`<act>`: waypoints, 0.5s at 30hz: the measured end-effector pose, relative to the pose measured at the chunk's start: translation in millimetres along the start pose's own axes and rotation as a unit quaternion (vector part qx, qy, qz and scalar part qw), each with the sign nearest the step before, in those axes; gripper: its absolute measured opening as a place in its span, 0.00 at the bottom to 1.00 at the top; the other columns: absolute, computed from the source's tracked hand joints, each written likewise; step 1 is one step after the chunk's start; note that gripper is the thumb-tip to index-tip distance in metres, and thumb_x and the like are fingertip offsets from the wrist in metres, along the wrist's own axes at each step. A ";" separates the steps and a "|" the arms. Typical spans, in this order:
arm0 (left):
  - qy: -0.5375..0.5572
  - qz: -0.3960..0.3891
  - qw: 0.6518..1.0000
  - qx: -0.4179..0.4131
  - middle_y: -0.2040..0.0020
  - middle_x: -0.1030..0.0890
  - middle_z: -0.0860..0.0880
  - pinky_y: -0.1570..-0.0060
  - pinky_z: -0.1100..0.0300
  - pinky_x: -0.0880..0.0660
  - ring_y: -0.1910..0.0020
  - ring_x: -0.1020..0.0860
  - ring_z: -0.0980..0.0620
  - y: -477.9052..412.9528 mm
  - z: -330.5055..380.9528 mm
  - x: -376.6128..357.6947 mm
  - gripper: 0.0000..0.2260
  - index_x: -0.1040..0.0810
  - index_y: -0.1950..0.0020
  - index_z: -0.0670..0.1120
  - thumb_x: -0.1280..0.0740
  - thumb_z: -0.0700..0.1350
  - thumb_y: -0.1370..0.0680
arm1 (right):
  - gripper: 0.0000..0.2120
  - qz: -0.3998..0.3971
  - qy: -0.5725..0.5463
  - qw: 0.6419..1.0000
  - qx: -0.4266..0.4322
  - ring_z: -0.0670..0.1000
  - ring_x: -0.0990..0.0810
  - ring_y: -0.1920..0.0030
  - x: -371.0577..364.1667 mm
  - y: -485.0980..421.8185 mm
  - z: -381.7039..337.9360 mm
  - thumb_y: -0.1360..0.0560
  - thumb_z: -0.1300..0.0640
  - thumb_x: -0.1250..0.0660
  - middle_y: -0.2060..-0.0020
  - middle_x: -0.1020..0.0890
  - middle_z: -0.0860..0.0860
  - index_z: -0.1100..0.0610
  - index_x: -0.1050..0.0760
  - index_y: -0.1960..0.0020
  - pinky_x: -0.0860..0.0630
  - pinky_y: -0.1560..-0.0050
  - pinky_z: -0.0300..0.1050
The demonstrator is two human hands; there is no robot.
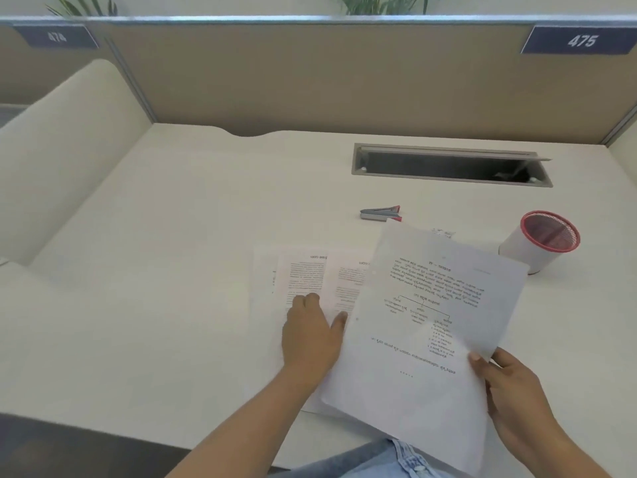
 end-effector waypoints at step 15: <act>0.178 -0.089 0.980 0.007 0.51 0.18 0.50 0.52 0.52 0.22 0.52 0.20 0.47 -14.1 3.6 -14.5 0.07 0.23 0.44 0.47 0.32 0.47 0.21 | 0.11 -0.001 -0.020 1.000 -0.015 0.54 0.14 0.55 10.0 -3.1 -7.4 0.22 0.65 0.38 0.50 0.14 0.54 0.57 0.20 0.44 0.17 0.57 0.51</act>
Point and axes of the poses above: each hand's wrist, its own y-axis away from the middle knuckle, its own x-axis out of the back of the hand, z = x × y, the point moved 4 cm from there along -y, towards the middle knuckle
